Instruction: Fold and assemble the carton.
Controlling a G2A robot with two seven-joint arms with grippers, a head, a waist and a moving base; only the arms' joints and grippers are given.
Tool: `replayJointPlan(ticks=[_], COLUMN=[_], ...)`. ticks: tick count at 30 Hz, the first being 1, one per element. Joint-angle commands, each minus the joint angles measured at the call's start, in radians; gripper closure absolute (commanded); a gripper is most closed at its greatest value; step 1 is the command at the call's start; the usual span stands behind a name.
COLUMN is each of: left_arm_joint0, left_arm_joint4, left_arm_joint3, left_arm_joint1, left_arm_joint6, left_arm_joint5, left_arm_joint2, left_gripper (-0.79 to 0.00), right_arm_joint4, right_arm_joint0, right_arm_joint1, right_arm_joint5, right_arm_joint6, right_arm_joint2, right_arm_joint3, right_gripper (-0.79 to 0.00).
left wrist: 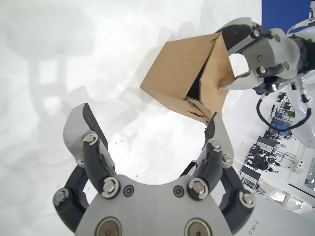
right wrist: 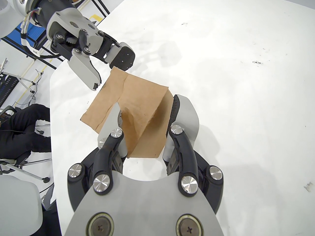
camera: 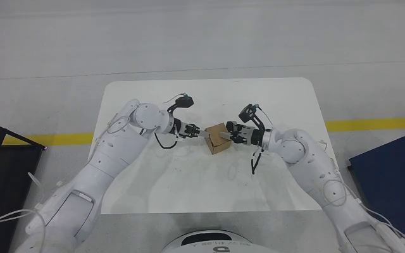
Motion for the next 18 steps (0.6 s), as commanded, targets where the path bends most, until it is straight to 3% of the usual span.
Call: replayJointPlan(ticks=[1,18], left_arm_joint0=[0.000,-0.032], left_arm_joint4=[0.003,0.078], left_arm_joint3=[-0.002,0.035], left_arm_joint1=[-0.001,-0.023], left_arm_joint6=[-0.001,0.008], left_arm_joint5=[0.001,0.028], left_arm_joint2=[0.004,0.075], left_gripper=[-0.785,-0.785], right_arm_joint4=[-0.001,-0.017], right_arm_joint0=[0.000,-0.008], right_arm_joint1=[0.000,0.003], right_arm_joint5=[0.001,-0.005], right_arm_joint6=[-0.002,-0.006], right_arm_joint2=[-0.001,0.003], right_arm_joint3=[0.000,-0.015], right_gripper=[-0.372,-0.400])
